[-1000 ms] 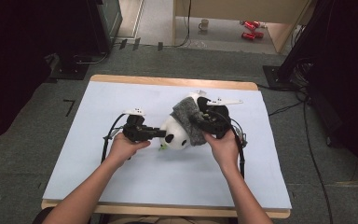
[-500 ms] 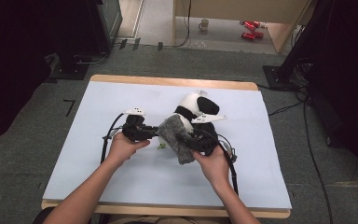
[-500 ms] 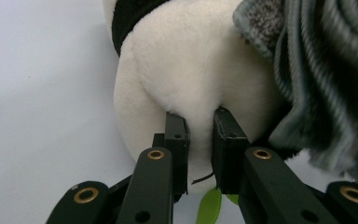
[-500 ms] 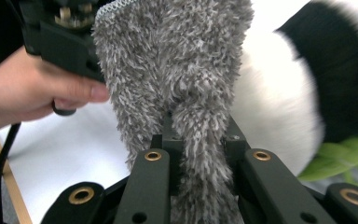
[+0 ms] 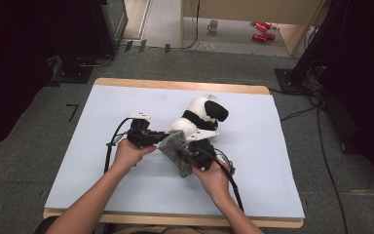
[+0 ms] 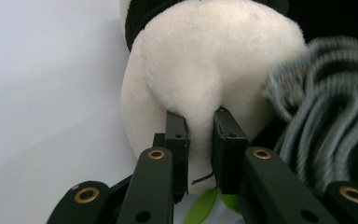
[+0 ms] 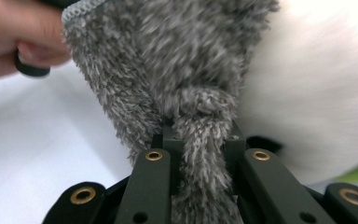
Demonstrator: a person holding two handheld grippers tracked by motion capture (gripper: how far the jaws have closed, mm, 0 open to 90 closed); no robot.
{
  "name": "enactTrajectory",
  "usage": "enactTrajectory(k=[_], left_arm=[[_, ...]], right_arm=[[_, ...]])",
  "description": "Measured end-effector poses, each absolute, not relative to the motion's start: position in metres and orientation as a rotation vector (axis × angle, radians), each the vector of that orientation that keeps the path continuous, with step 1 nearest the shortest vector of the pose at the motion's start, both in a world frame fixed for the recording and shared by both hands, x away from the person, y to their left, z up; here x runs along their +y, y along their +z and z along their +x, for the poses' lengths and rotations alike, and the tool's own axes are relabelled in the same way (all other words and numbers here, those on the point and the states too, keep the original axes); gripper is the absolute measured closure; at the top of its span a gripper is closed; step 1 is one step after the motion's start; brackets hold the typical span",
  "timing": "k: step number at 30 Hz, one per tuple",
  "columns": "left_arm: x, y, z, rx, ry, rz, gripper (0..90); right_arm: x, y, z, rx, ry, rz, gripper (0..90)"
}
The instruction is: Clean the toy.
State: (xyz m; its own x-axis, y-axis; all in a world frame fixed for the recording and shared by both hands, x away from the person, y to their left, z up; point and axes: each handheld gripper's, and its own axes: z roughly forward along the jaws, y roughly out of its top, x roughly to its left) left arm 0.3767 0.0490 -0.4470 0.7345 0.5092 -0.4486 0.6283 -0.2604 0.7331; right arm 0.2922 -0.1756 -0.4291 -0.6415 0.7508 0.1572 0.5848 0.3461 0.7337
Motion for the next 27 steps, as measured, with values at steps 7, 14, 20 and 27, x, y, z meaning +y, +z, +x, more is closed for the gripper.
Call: enactTrajectory(k=[7, 14, 20, 27], left_arm=[[0.048, -0.447, 0.377, 0.862, -0.166, 1.920, 79.1], [0.048, -0.446, 0.377, 0.857, -0.163, 1.920, 78.4], [0.051, -0.445, 0.380, 0.873, -0.150, 1.913, 78.1], [0.052, -0.445, 0.382, 0.879, -0.161, 1.911, 78.0]], right_arm=[[-0.156, -0.449, 0.299, 2.495, 1.062, 1.202, 79.1], [-0.154, -0.471, 0.304, 2.537, 1.001, 1.229, 78.8], [-0.160, -0.455, 0.301, 2.577, 1.069, 1.220, 78.2], [-0.172, -0.416, 0.292, 2.512, 1.177, 1.173, 78.5]])
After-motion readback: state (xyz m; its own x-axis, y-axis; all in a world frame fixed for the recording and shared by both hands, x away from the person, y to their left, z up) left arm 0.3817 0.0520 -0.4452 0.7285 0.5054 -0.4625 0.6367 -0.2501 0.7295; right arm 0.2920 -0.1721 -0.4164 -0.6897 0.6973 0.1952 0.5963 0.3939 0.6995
